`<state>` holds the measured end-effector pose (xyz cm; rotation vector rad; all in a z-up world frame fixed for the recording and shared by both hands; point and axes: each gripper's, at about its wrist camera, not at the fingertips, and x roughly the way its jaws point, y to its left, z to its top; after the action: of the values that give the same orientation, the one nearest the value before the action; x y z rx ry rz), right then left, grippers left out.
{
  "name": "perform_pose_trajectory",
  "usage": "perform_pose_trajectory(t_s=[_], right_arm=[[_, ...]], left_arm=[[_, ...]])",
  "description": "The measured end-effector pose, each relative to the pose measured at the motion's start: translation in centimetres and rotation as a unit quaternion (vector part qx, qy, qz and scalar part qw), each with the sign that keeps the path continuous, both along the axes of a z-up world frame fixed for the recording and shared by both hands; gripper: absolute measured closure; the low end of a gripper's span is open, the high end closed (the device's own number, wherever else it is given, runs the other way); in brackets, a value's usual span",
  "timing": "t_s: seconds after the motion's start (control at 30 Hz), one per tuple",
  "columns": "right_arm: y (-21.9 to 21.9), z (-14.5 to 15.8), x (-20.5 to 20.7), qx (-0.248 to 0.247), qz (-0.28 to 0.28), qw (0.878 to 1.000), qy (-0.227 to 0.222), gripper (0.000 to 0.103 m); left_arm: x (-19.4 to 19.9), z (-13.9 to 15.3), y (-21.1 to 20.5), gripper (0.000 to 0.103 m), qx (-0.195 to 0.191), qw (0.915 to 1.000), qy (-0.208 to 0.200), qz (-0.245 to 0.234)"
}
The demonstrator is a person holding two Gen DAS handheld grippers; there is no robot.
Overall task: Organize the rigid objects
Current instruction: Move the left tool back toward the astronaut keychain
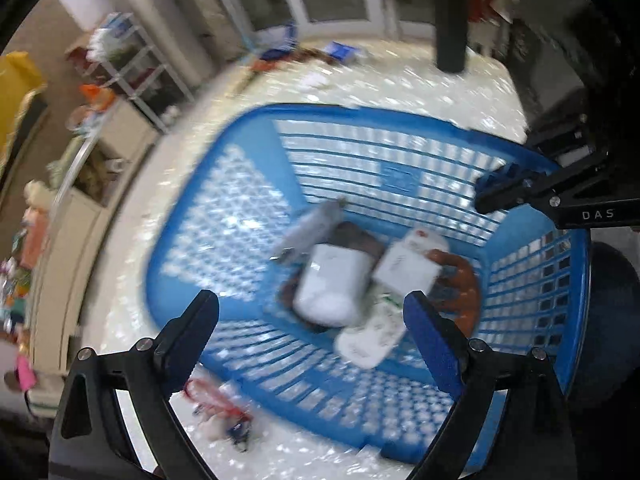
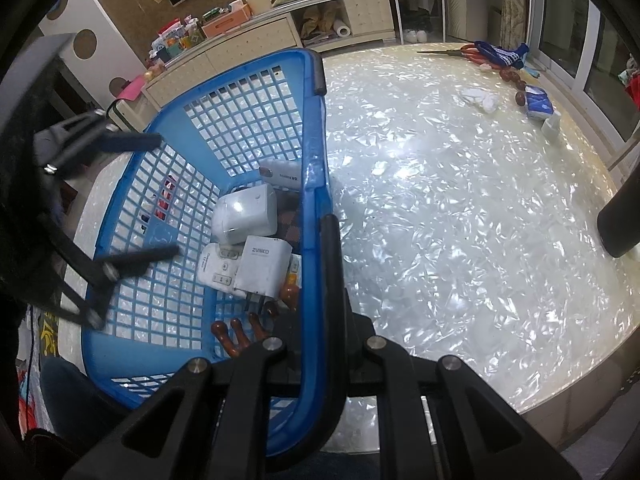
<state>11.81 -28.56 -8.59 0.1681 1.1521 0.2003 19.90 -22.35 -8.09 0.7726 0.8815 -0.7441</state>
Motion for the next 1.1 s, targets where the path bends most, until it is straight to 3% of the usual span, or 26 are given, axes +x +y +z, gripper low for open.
perform_pose_trajectory(t_s=[0.2, 0.23, 0.37, 0.6, 0.77, 1.0, 1.1], right_arm=[[0.1, 0.0, 0.1, -0.007, 0.002, 1.0, 0.002, 0.093], [0.2, 0.0, 0.0, -0.01, 0.003, 1.0, 0.002, 0.093], [0.2, 0.0, 0.0, -0.014, 0.003, 1.0, 0.002, 0.093], [0.3, 0.1, 0.1, -0.022, 0.006, 1.0, 0.006, 0.093], [0.5, 0.0, 0.0, -0.026, 0.004, 1.0, 0.007, 0.093], [0.5, 0.0, 0.1, -0.028, 0.004, 1.0, 0.008, 0.093], [0.5, 0.0, 0.1, -0.028, 0.004, 1.0, 0.007, 0.093]], left_arm=[[-0.2, 1.2, 4.5, 0.008, 0.007, 0.9981, -0.032, 0.052], [-0.4, 1.8, 5.7, 0.008, -0.02, 0.9979, -0.025, 0.056], [-0.8, 2.9, 8.5, 0.008, -0.028, 0.9933, -0.051, 0.1], [-1.1, 5.0, 13.3, 0.008, -0.079, 0.9831, -0.034, 0.161], [-0.8, 5.2, 16.9, 0.008, -0.116, 0.9721, 0.001, 0.204], [0.4, 3.3, 20.0, 0.008, -0.12, 0.9603, 0.034, 0.25], [1.3, 1.5, 20.8, 0.008, -0.127, 0.9512, 0.061, 0.274]])
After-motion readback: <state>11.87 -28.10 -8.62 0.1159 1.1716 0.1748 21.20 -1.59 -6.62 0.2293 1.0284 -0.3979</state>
